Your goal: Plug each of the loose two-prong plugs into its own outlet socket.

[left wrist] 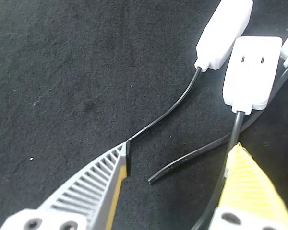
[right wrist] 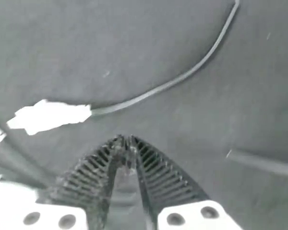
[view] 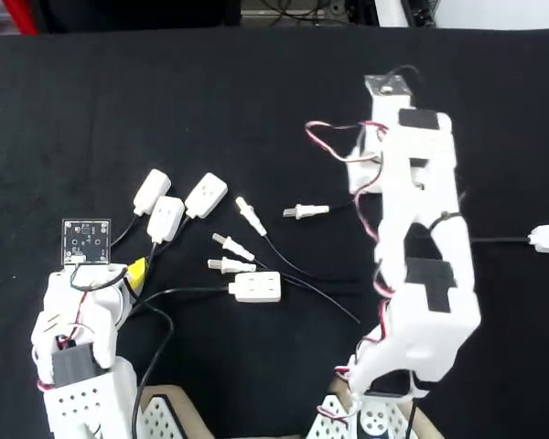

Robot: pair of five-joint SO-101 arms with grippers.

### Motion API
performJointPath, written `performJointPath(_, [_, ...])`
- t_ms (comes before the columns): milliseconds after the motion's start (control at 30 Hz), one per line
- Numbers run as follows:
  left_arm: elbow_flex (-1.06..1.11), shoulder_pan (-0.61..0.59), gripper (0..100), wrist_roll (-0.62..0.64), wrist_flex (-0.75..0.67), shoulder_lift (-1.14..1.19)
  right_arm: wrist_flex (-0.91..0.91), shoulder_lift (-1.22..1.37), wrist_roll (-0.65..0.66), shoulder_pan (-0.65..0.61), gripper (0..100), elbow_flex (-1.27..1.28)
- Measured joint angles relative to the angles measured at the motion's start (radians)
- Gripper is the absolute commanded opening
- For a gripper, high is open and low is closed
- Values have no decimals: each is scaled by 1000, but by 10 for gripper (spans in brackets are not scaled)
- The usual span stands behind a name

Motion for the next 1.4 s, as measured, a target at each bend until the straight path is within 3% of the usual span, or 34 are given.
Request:
performJointPath(167, [0,0,317,0,0,0,141,-66,-272,-137,31,-25])
performJointPath(267, [0,0,317,0,0,0,157,-54,-486,-209,130,-26])
performJointPath(367, [0,0,317,0,0,0,160,17,-684,-235,217,-26])
performJointPath(500, [0,0,317,0,0,0,144,150,-856,-236,223,-26])
performJointPath(833, [0,0,317,0,0,0,167,376,-964,-236,219,-264])
performJointPath(967, [0,0,317,0,0,0,288,376,-964,-235,218,-350])
performJointPath(1233, [0,0,317,0,0,0,293,341,-959,-235,218,-365])
performJointPath(1400, [0,0,317,0,0,0,275,331,-1059,-226,218,-365])
